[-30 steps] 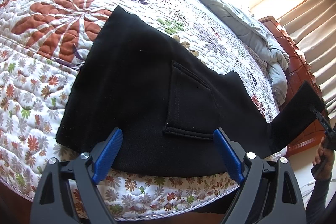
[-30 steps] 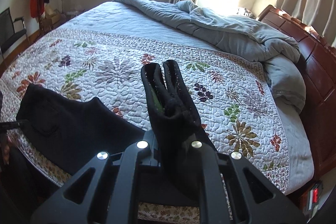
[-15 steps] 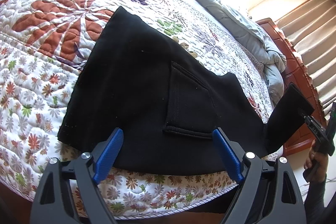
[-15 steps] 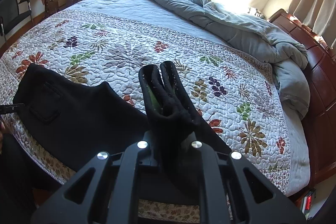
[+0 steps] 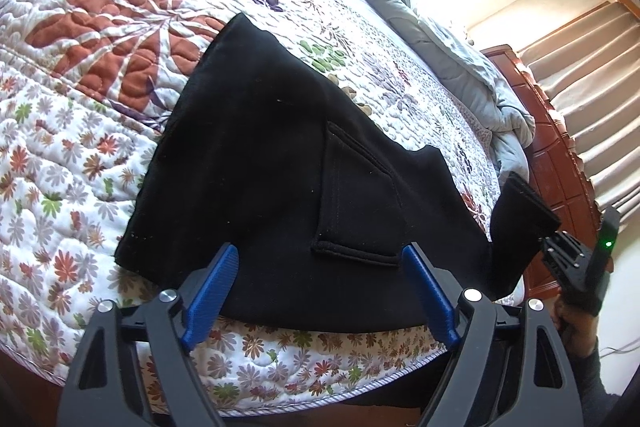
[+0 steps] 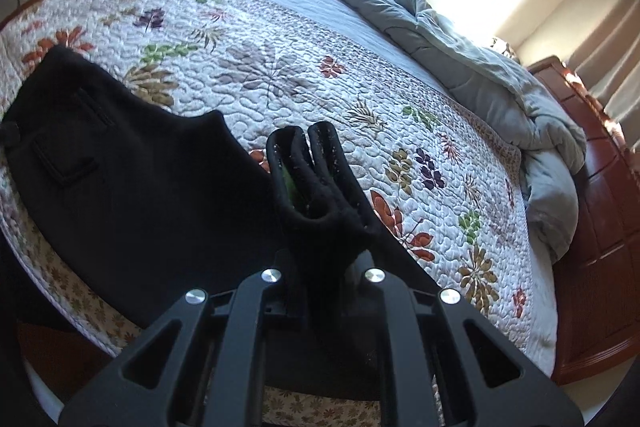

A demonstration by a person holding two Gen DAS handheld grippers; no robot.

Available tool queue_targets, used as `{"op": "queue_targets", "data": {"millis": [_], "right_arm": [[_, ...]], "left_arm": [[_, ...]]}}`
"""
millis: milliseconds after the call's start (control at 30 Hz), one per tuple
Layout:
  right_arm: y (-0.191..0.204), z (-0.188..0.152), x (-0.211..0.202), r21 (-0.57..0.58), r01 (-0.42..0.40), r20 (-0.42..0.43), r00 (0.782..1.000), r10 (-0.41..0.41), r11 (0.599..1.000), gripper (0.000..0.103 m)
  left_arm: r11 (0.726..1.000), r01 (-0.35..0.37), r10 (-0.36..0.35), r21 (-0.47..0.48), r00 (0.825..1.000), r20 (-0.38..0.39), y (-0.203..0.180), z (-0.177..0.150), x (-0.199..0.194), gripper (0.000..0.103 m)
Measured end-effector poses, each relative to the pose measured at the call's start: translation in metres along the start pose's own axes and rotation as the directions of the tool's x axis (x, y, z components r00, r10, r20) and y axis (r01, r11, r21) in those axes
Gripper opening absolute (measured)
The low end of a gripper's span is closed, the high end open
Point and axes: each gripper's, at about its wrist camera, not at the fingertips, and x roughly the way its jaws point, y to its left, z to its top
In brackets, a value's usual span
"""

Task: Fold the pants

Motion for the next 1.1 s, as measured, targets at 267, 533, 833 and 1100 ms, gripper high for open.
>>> {"op": "queue_targets", "data": {"millis": [267,533,833,1100], "right_arm": [[0.045,-0.005,0.023,-0.172,0.08,-0.023,0.996,-0.085,0.982,0.009],[0.09,-0.023,0.048,-0.378,0.189,-0.015,0.977,-0.21,0.906,0.009],[0.111,-0.041,0.064,-0.439,0.161,-0.051,0.978,-0.203,0.884,0.013],[0.08,-0.039,0.041,-0.222,-0.099,-0.141,0.988,0.068,0.97,0.031]], "left_arm": [[1.0,0.023,-0.023,-0.007,1.0,-0.003,0.005,0.002,-0.001,0.084],[0.999,0.041,-0.041,-0.013,0.999,-0.002,0.012,0.0,-0.007,0.083],[0.998,0.055,-0.055,-0.021,0.998,-0.004,0.016,0.001,-0.01,0.081],[0.999,0.046,-0.046,-0.019,0.999,-0.004,0.017,-0.001,-0.013,0.081]]}}
